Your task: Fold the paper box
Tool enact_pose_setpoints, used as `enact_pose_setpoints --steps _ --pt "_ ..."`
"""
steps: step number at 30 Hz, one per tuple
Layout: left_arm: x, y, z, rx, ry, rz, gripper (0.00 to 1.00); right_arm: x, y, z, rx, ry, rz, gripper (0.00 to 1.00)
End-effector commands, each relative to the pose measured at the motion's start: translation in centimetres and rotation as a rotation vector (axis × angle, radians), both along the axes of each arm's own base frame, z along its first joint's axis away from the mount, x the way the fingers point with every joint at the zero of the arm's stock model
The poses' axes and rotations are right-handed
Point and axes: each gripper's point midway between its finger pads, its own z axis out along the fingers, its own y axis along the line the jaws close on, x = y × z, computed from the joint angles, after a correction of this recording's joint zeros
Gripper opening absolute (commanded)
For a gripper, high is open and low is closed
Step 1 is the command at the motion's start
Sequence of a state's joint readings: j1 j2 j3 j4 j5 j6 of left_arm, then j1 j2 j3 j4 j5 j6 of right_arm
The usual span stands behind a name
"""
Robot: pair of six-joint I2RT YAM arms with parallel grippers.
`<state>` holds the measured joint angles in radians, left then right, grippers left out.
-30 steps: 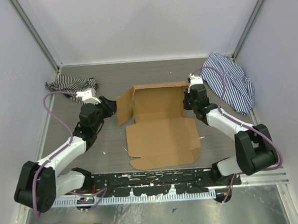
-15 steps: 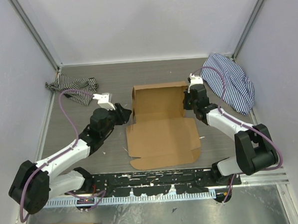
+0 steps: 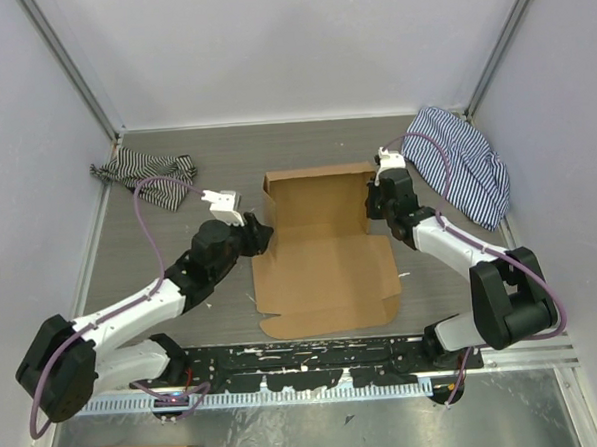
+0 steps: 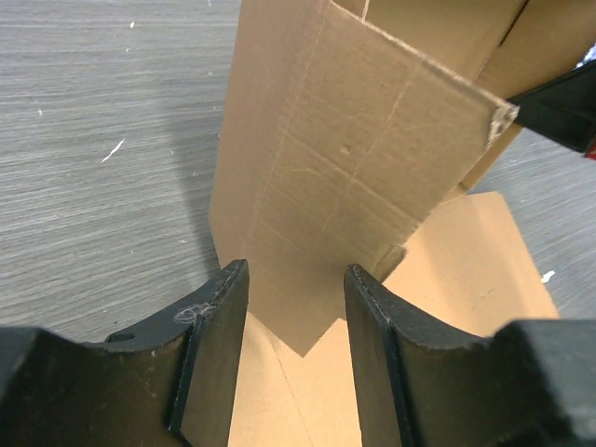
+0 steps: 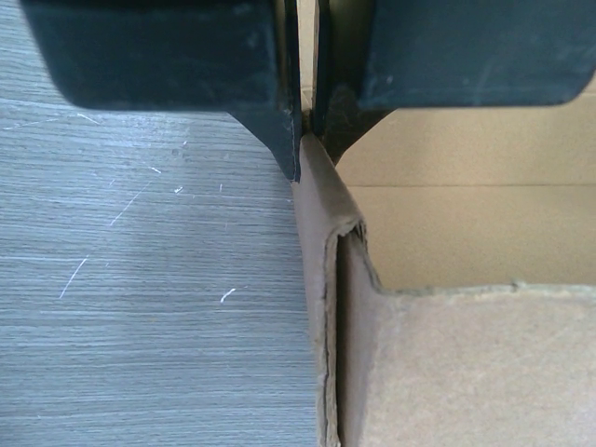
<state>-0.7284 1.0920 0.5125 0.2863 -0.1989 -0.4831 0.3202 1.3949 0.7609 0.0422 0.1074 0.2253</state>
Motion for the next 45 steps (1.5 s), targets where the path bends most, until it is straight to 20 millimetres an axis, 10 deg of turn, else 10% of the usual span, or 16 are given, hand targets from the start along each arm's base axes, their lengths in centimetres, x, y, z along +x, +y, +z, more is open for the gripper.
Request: enact_pose_setpoints --steps 1,32,45 --pt "1.5 -0.6 1.1 0.042 -0.055 0.014 0.53 -1.2 1.2 -1.0 0.004 0.041 0.049 0.01" --pt "6.7 3.1 -0.2 0.243 -0.183 0.307 0.50 -4.4 4.2 1.7 0.011 -0.053 0.115 0.01" --pt "5.9 -0.4 -1.9 0.133 -0.262 0.175 0.57 -4.9 5.8 2.5 0.042 -0.077 0.176 0.01"
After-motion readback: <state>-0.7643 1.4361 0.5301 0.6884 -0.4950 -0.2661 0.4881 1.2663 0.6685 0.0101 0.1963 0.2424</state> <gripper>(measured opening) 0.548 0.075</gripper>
